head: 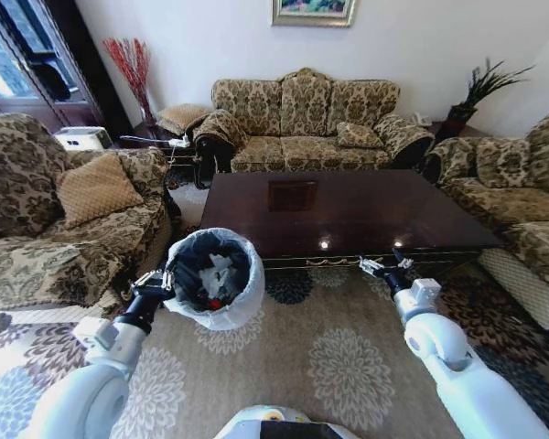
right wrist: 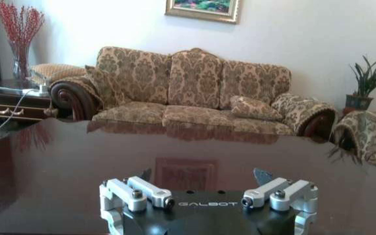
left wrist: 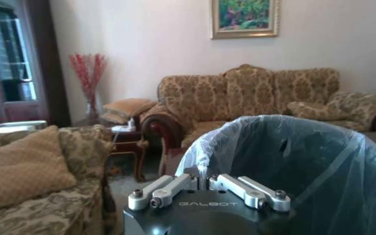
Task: Move to the front of the table and place the trash on the table into the trash bin.
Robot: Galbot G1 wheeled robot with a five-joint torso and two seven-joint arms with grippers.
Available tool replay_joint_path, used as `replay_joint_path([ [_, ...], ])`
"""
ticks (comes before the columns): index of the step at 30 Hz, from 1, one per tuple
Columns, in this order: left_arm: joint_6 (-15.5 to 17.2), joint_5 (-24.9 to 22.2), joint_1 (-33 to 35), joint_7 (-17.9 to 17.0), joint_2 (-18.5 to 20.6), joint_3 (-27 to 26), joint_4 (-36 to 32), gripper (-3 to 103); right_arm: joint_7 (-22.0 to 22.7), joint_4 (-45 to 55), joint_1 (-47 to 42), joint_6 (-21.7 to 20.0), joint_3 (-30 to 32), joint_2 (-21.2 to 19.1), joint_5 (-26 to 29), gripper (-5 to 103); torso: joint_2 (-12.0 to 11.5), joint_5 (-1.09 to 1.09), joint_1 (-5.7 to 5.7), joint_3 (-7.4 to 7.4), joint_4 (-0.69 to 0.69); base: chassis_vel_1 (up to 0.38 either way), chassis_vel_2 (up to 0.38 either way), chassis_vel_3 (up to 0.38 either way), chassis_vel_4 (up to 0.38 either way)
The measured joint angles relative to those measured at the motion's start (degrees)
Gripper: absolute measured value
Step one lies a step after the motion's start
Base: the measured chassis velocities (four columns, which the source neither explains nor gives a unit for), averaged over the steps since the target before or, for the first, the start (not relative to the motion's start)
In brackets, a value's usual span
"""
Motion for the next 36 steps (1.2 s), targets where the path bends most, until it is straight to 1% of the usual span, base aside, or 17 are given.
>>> replay_joint_path([
  [2, 0.5, 1.4, 1.1, -1.7, -1.1, 0.4, 0.0, 3, 0.0, -0.1, 0.0, 0.0, -0.2, 0.5, -0.5, 100, 0.0, -0.01, -0.04, -0.02, 0.01, 0.0, 0.0, 0.0, 0.0],
  [5, 1.5, 1.6, 1.7, -2.3, -1.5, 0.4, 0.0, 3, 0.0, -0.1, 0.0, -0.1, -0.3, 1.0, -0.9, 100, 0.0, -0.01, -0.09, -0.03, 0.01, 0.0, 0.0, 0.0, 0.0],
  [8, 4.9, 1.3, 3.8, -2.5, -2.1, 0.9, 0.0, 3, 0.0, -0.5, -0.5, 0.2, -0.3, 2.2, -1.7, 100, 0.0, -0.02, -0.1, -0.04, -0.01, 0.0, 0.0, 0.0, 0.0],
  [13, 4.3, 0.2, 5.4, -2.6, -2.8, 2.3, 1.8, 3, -0.1, -1.1, -0.5, 0.5, -0.8, 3.1, -2.4, 100, 0.0, 0.06, -0.07, -0.02, 0.01, 0.0, 0.0, 0.0, 0.0],
  [17, 0.8, -0.2, 3.5, -2.9, -2.9, 4.1, 10.7, 3, -0.1, -1.4, -0.5, 0.9, -0.9, 3.8, -2.8, 100, 0.0, -0.03, -0.07, -0.03, -0.01, 0.0, 0.0, 0.0, 0.0],
  [20, -4.6, -0.5, 1.0, -3.1, -3.0, 6.0, 23.4, 3, -0.2, -1.4, -1.0, 1.1, -0.7, 4.4, -3.1, 100, 0.0, -0.04, -0.07, -0.03, -0.01, 0.0, 0.0, 0.0, 0.0],
  [21, -4.6, -0.5, 1.0, -3.1, -3.0, 6.0, 23.4, 3, -0.2, -1.4, -1.0, 1.1, -0.7, 4.4, -3.1, 100, 0.0, -0.04, -0.07, -0.03, -0.01, 0.0, 0.0, 0.0, 0.0],
  [23, -9.7, -0.1, -0.7, -3.2, -4.1, 7.0, 32.0, 3, -0.2, -1.4, -1.1, 1.3, -0.6, 4.6, -3.2, 100, 0.0, 0.01, -0.06, -0.02, 0.0, 0.0, 0.0, 0.0, 0.0],
  [24, -9.7, -0.1, -0.7, -3.2, -4.1, 7.0, 32.0, 3, -0.2, -1.4, -1.1, 1.3, -0.6, 4.6, -3.2, 100, 0.0, 0.01, -0.06, -0.02, 0.0, 0.0, 0.0, 0.0, 0.0],
  [26, -14.7, 0.4, -2.5, -2.9, -6.1, 7.4, 39.7, 3, -0.2, -1.7, -0.4, 1.3, -1.4, 4.6, -3.3, 100, 0.0, 0.03, -0.07, -0.03, -0.01, 0.0, 0.0, 0.0, 0.0],
  [27, -14.7, 0.4, -2.5, -2.9, -6.1, 7.4, 39.7, 3, -0.2, -1.7, -0.4, 1.3, -1.4, 4.6, -3.3, 100, 0.0, 0.03, -0.07, -0.03, -0.01, 0.0, 0.0, 0.0, 0.0],
  [28, -16.5, 0.4, -3.4, -2.9, -6.8, 7.4, 42.5, 3, -0.2, -1.9, 0.0, 1.3, -2.0, 4.5, -3.3, 100, 0.0, 0.01, -0.07, -0.03, -0.01, 0.0, 0.0, 0.0, 0.0],
  [30, -21.2, 0.5, -6.3, -3.1, -8.7, 7.4, 50.3, 3, -0.1, -2.5, 1.9, 1.3, -4.1, 4.0, -3.3, 100, 0.0, -0.04, -0.07, -0.02, -0.01, 0.0, 0.0, 0.0, 0.0],
  [31, -23.3, 0.9, -8.8, -3.8, -9.4, 7.4, 54.9, 3, 0.0, -2.7, 2.6, 1.3, -5.2, 3.8, -3.3, 100, 0.0, 0.0, -0.07, -0.02, 0.04, 0.0, 0.0, 0.0, 0.0],
  [33, -24.2, 1.1, -10.2, -4.1, -9.6, 7.6, 57.3, 3, 0.1, -2.7, 2.7, 1.3, -5.5, 3.6, -3.3, 100, 0.0, 0.02, -0.07, -0.02, 0.04, 0.0, 0.0, 0.0, 0.0],
  [34, -26.9, 1.6, -14.8, -4.8, -9.5, 8.4, 64.8, 3, 0.7, -2.4, 2.3, 1.2, -5.6, 3.1, -3.3, 100, 0.0, 0.0, -0.06, -0.02, 0.02, 0.0, 0.0, 0.0, 0.0],
  [36, -27.6, 1.7, -16.1, -4.9, -9.4, 8.7, 66.8, 3, 0.9, -2.1, 2.0, 1.2, -5.5, 3.0, -3.3, 100, 0.0, -0.01, -0.06, -0.02, 0.01, 0.0, 0.0, 0.0, 0.0],
])
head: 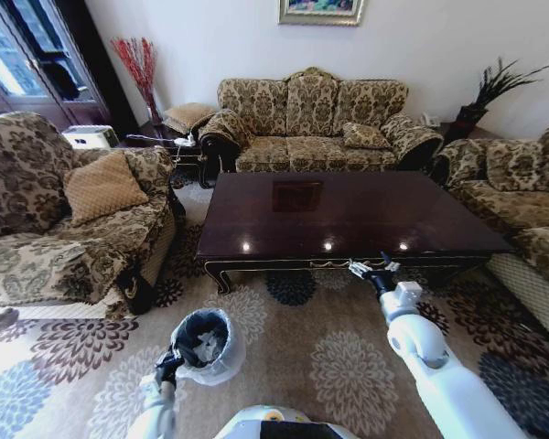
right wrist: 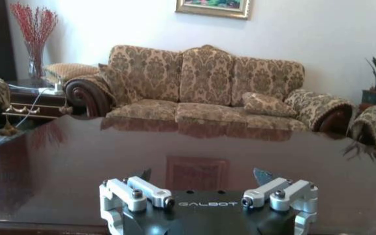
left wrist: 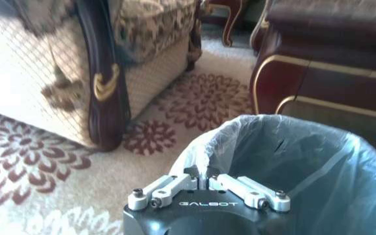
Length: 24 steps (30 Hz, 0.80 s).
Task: Move to the front of the table and place the trash on the table into the trash bin.
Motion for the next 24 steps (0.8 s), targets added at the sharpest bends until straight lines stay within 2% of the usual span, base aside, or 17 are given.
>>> replay_joint_path([
  [3, -2.2, 0.0, -5.8, -0.3, 0.5, 1.7, 9.5, 3, 0.9, 1.5, -2.5, -0.1, 1.7, -0.7, 0.0, 100, 0.0, 0.01, 0.0, 0.0, -0.02, 0.0, 0.0, 0.0, 0.0],
  [7, -2.7, 0.2, -8.6, -0.8, 0.5, 2.4, 14.8, 3, 1.3, 2.4, -4.0, -0.2, 2.8, -0.9, 0.0, 100, 0.0, -0.02, -0.01, -0.01, -0.03, 0.0, 0.0, 0.0, 0.0],
  [9, -4.3, 0.8, -12.9, -1.8, 0.3, 2.4, 24.1, 3, 1.7, 3.4, -6.2, -0.2, 4.3, -0.8, 0.0, 100, 0.0, 0.0, -0.01, 0.0, -0.02, 0.0, 0.0, 0.0, 0.0],
  [10, -4.8, 0.4, -14.2, -1.8, 0.3, 2.3, 26.5, 3, 1.9, 3.7, -6.7, -0.2, 4.8, -0.6, -0.1, 100, 0.0, 0.0, -0.01, 0.0, 0.0, 0.0, 0.0, 0.0, 0.0],
  [13, -5.8, 0.0, -15.8, -1.1, 0.4, 2.2, 29.3, 3, 2.1, 3.8, -7.3, -0.1, 5.2, -0.4, -0.1, 100, 0.0, 0.06, -0.01, 0.0, 0.0, 0.0, 0.0, 0.0, 0.0],
  [15, -8.1, 0.4, -18.2, 0.1, 0.4, 1.9, 33.0, 3, 2.2, 4.0, -7.9, 0.0, 5.8, -0.4, -0.2, 100, 0.0, -0.08, -0.01, 0.0, -0.03, 0.0, 0.0, 0.0, 0.0],
  [18, -9.5, 1.0, -19.3, 0.6, 0.8, 1.7, 34.5, 2, 2.2, 4.0, -8.3, 0.0, 6.1, -0.4, -0.2, 100, 0.0, 0.03, -0.01, 0.0, -0.03, 0.0, 0.0, 0.0, 0.0],
  [19, -10.1, 1.1, -19.3, 1.0, 1.1, 1.6, 34.1, 12, 2.2, 4.0, -8.3, 0.1, 6.2, -0.4, -0.2, 100, 0.0, 0.05, -0.01, -0.01, -0.02, 0.0, 0.0, 0.0, 0.0],
  [21, -10.1, 0.9, -18.7, 1.3, 1.1, 1.6, 33.2, 12, 2.2, 3.9, -8.2, 0.1, 6.2, -0.5, -0.2, 100, 0.0, 0.07, -0.01, -0.01, -0.01, 0.0, 0.0, 0.0, 0.0],
  [22, -10.0, 0.7, -18.2, 1.5, 1.2, 1.6, 32.4, 18, 2.2, 3.9, -8.2, 0.1, 6.1, -0.5, -0.2, 100, 0.0, 0.06, -0.01, -0.01, -0.01, 0.0, 0.0, 0.0, 0.0],
  [23, -9.4, -0.1, -16.7, 2.0, 1.3, 1.7, 30.1, 23, 2.1, 3.8, -7.8, 0.1, 5.9, -0.6, -0.2, 100, 0.0, -0.05, -0.01, -0.01, -0.02, 0.0, 0.0, 0.0, 0.0],
  [24, -8.2, -0.9, -15.3, 2.4, 1.5, 1.7, 27.9, 28, 2.1, 3.6, -7.4, 0.1, 5.5, -0.6, -0.2, 100, 0.0, -0.03, -0.01, -0.01, -0.02, 0.0, 0.0, 0.0, 0.0],
])
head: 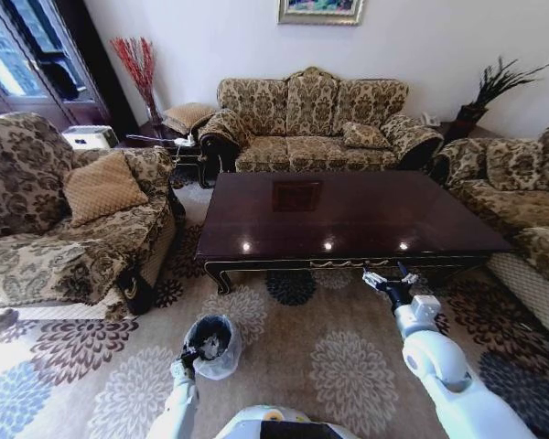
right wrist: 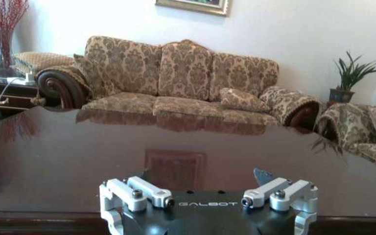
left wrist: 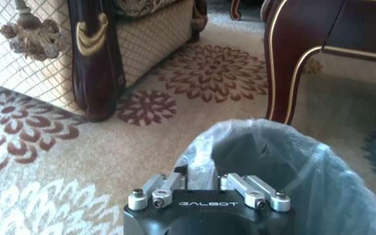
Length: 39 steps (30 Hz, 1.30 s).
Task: Move to the front of the table and place the trash on the table into the trash bin.
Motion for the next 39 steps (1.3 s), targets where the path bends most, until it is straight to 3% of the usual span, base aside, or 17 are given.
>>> replay_joint_path([
  [2, 1.3, -0.8, 1.4, 0.4, 0.2, 0.0, -2.3, 28, 0.0, -0.1, 0.3, 0.0, -0.3, 0.0, 0.0, 100, 0.0, 0.03, 0.0, 0.0, 0.01, 0.0, 0.0, 0.0, 0.0],
  [4, 5.1, -2.2, 5.1, 1.8, 1.0, -0.2, -8.6, 39, 0.0, -0.3, 1.1, 0.0, -1.2, 0.0, 0.0, 100, 0.0, 0.03, 0.0, 0.0, 0.02, 0.0, 0.0, 0.0, 0.0],
  [5, 5.1, -2.2, 5.1, 1.8, 1.0, -0.2, -8.6, 39, 0.0, -0.3, 1.1, 0.0, -1.2, 0.0, 0.0, 100, 0.0, 0.03, 0.0, 0.0, 0.02, 0.0, 0.0, 0.0, 0.0],
  [9, 5.1, -2.7, 10.2, 2.0, 2.2, -1.4, -17.8, 61, 0.0, -0.3, 2.3, 0.0, -2.6, 0.3, 0.0, 100, 0.0, 0.0, 0.0, 0.0, 0.01, 0.0, 0.0, 0.0, 0.0],
  [10, 5.1, -2.7, 10.2, 2.0, 2.2, -1.4, -17.8, 61, 0.0, -0.3, 2.3, 0.0, -2.6, 0.3, 0.0, 100, 0.0, 0.0, 0.0, 0.0, 0.01, 0.0, 0.0, 0.0, 0.0],
  [13, 5.2, -5.3, 15.3, 1.1, 3.0, -2.3, -28.2, 72, 0.0, 0.2, 2.4, 0.0, -3.3, 0.8, 0.0, 100, 0.0, 0.06, 0.0, 0.0, 0.02, 0.0, 0.0, 0.0, 0.0],
  [15, 5.2, -5.6, 16.8, 0.8, 3.1, -2.7, -31.6, 78, -0.1, 0.4, 2.3, 0.0, -3.4, 1.0, 0.0, 100, 0.0, 0.04, 0.0, 0.0, 0.02, 0.0, 0.0, 0.0, 0.0],
  [17, 5.1, -5.1, 20.4, 0.0, 2.7, -3.4, -40.3, 88, -0.1, 1.4, 1.4, 0.0, -3.4, 1.6, -0.4, 100, 0.0, 0.04, 0.0, 0.0, 0.01, 0.0, 0.0, 0.0, 0.0],
  [18, 5.1, -5.1, 20.4, 0.0, 2.7, -3.4, -40.3, 88, -0.1, 1.4, 1.4, 0.0, -3.4, 1.6, -0.4, 100, 0.0, 0.04, 0.0, 0.0, 0.01, 0.0, 0.0, 0.0, 0.0],
  [20, 5.6, -3.9, 24.1, -0.7, 1.4, -3.8, -49.7, 97, -0.3, 2.7, -0.5, -0.4, -2.5, 2.4, -0.6, 100, 0.0, 0.01, 0.0, 0.0, 0.01, 0.0, 0.0, 0.0, 0.0],
  [21, 5.6, -3.9, 24.1, -0.7, 1.4, -3.8, -49.7, 97, -0.3, 2.7, -0.5, -0.4, -2.5, 2.4, -0.6, 100, 0.0, 0.01, 0.0, 0.0, 0.01, 0.0, 0.0, 0.0, 0.0],
  [24, 6.5, -1.2, 26.9, -1.9, -0.8, -3.6, -60.7, 100, -0.9, 3.8, -2.7, -0.7, -0.8, 3.3, -0.5, 100, 0.0, 0.06, -0.01, 0.0, 0.0, 0.0, 0.0, 0.0, 0.0],
  [26, 6.6, -0.1, 27.3, -2.1, -1.4, -3.4, -62.5, 100, -1.1, 3.9, -3.1, -0.5, -0.5, 3.4, -0.5, 100, 0.0, 0.04, -0.01, -0.01, 0.0, 0.0, 0.0, 0.0, 0.0],
  [28, 6.4, 3.9, 28.3, -2.3, -2.7, -3.0, -66.0, 100, -1.6, 4.2, -4.0, 0.3, -0.2, 3.5, -0.7, 100, 0.0, 0.04, 0.0, 0.0, 0.0, 0.0, 0.0, 0.0, 0.0],
  [39, 5.2, 6.3, 30.1, -2.5, -3.8, -3.1, -67.3, 100, -3.0, 3.9, -4.4, 3.6, -1.3, 4.2, -5.0, 100, 0.0, 0.02, 0.0, 0.0, 0.01, 0.0, 0.0, 0.0, 0.0],
])
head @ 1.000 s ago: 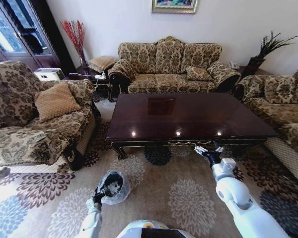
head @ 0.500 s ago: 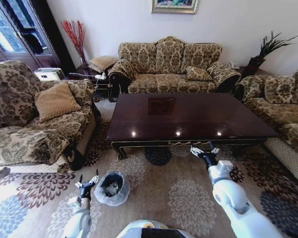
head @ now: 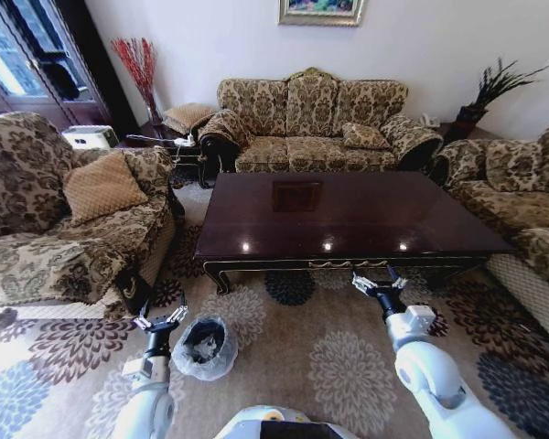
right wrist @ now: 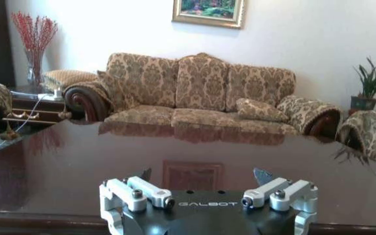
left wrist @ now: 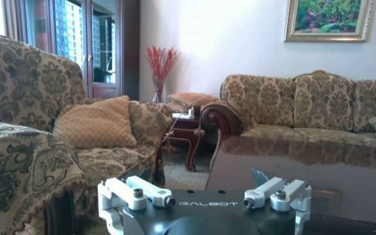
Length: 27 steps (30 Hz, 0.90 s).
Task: Move to the front of the table and place the trash on the table into the trash bin.
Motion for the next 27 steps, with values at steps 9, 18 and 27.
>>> replay_joint_path([
  [9, 2.9, 0.1, 0.5, -0.5, 0.5, 0.4, -5.5, 100, 0.0, 1.8, -0.5, -1.0, 0.0, 0.1, -0.4, 100, 0.0, 0.02, 0.0, 0.0, 0.0, 0.0, 0.0, 0.0, 0.0],
  [18, 6.6, -1.2, 4.6, 1.1, 0.3, 0.7, -20.2, 100, -0.7, 12.2, -7.6, -4.3, 3.7, 2.3, -1.5, 100, 0.0, 0.0, 0.01, 0.0, 0.01, 0.0, 0.0, 0.0, 0.0],
  [27, 15.3, -2.8, 4.4, 0.5, 2.8, 0.7, -28.2, 100, -7.2, 18.3, -12.3, -6.6, 10.7, 3.9, -0.6, 100, 0.0, 0.0, 0.01, 0.0, 0.0, 0.0, 0.0, 0.0, 0.0],
])
